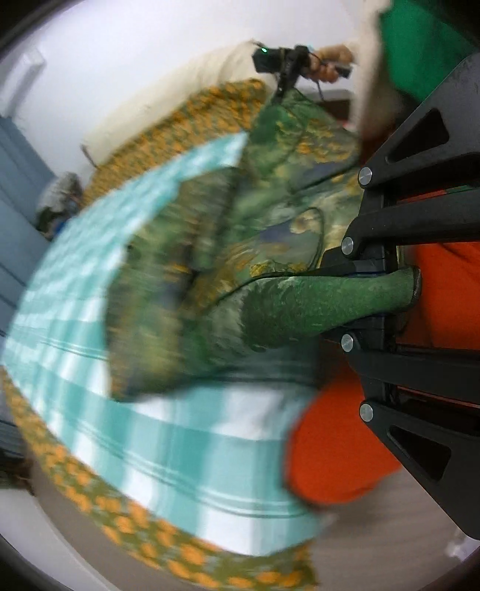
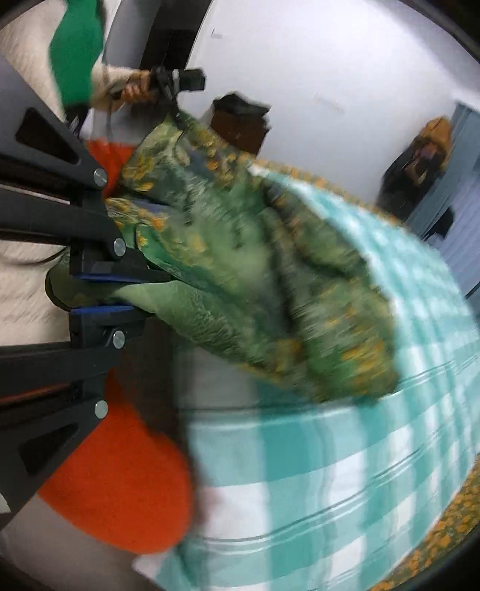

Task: Fold large clothes

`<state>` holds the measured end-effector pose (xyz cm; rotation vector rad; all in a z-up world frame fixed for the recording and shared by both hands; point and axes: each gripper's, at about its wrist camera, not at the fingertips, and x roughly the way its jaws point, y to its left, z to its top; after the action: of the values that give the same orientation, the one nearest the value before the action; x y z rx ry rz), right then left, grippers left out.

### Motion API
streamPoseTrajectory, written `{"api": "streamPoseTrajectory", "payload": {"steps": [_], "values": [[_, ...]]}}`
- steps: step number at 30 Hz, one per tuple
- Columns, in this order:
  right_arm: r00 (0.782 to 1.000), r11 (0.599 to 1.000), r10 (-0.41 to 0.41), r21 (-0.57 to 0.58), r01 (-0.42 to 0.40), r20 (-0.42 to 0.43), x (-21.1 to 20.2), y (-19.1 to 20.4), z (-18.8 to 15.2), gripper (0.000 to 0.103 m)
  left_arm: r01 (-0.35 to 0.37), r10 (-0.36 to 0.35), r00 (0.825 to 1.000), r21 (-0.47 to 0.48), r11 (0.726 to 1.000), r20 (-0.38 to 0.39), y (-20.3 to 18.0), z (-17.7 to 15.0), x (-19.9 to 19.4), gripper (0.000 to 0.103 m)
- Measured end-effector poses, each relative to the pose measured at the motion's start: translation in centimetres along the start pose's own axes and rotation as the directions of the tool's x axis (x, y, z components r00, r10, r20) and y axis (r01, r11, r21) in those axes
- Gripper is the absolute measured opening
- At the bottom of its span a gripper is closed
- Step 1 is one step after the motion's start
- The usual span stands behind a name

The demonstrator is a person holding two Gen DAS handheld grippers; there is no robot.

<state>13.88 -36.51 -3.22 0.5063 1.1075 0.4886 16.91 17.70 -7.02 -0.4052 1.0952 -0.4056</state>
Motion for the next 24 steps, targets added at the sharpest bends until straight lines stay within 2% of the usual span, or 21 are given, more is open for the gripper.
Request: {"api": "streamPoseTrajectory", "payload": {"steps": [3, 5, 7, 10, 13, 14, 15, 16, 17, 18, 19, 21, 22, 24], "values": [[0.994, 0.999, 0.014, -0.036, -0.010, 0.106, -0.2, 0.6, 5.1, 0.009, -0.041, 0.040, 0.997, 0.020, 0.999, 0.071, 0.2, 4.8, 1.3, 0.009], [0.985, 0.999, 0.010, -0.047, -0.002, 0.170, 0.7, 0.4, 9.2, 0.009, -0.082, 0.082, 0.990, 0.003, 0.997, 0.114, 0.8, 8.8, 4.0, 0.009], [0.977, 1.000, 0.002, -0.024, 0.003, 0.212, 2.7, -0.8, 12.9, 0.009, -0.129, 0.129, 0.983, -0.009, 0.992, 0.130, 1.8, 11.2, 6.6, 0.010], [0.971, 0.999, -0.041, 0.026, 0.036, 0.236, 6.6, -2.8, 16.4, 0.009, -0.171, 0.173, 0.978, -0.031, 0.985, 0.117, 3.1, 14.4, 11.1, 0.012], [0.969, 0.991, -0.109, 0.103, 0.089, 0.220, 11.7, -5.8, 18.0, 0.009, -0.246, 0.250, 0.963, -0.044, 0.968, 0.106, 3.3, 15.5, 15.0, 0.029], [0.970, 0.989, -0.118, 0.117, 0.094, 0.215, 12.5, -6.5, 17.8, 0.010, -0.271, 0.274, 0.956, -0.043, 0.962, 0.109, 3.3, 15.8, 15.8, 0.043], [0.967, 0.984, -0.132, 0.142, 0.103, 0.217, 13.6, -7.3, 17.7, 0.012, -0.275, 0.278, 0.954, -0.043, 0.960, 0.114, 3.3, 15.9, 16.1, 0.055], [0.965, 0.981, -0.136, 0.164, 0.100, 0.225, 14.1, -7.8, 17.7, 0.014, -0.255, 0.259, 0.958, -0.046, 0.966, 0.119, 3.3, 15.7, 15.9, 0.059], [0.962, 0.978, -0.125, 0.195, 0.078, 0.243, 14.5, -8.4, 17.4, 0.016, -0.225, 0.230, 0.965, -0.054, 0.973, 0.125, 3.4, 15.7, 15.8, 0.068], [0.960, 0.974, -0.101, 0.224, 0.041, 0.262, 14.6, -8.9, 17.2, 0.028, -0.188, 0.196, 0.972, -0.065, 0.980, 0.134, 3.4, 15.6, 15.2, 0.076], [0.956, 0.967, -0.062, 0.255, -0.014, 0.288, 14.4, -9.5, 17.0, 0.045, -0.160, 0.170, 0.974, -0.075, 0.984, 0.148, 3.6, 15.6, 14.6, 0.079], [0.942, 0.957, -0.023, 0.279, -0.076, 0.336, 13.5, -10.1, 17.0, 0.066, -0.114, 0.130, 0.973, -0.092, 0.989, 0.192, 4.2, 15.4, 12.5, 0.086], [0.936, 0.955, -0.017, 0.282, -0.088, 0.352, 12.9, -10.2, 16.9, 0.070, -0.098, 0.116, 0.972, -0.096, 0.990, 0.205, 4.3, 15.3, 11.8, 0.087], [0.923, 0.957, -0.011, 0.272, -0.102, 0.384, 11.2, -10.2, 17.0, 0.071, -0.080, 0.102, 0.967, -0.101, 0.992, 0.233, 5.2, 14.5, 10.1, 0.091]]}}
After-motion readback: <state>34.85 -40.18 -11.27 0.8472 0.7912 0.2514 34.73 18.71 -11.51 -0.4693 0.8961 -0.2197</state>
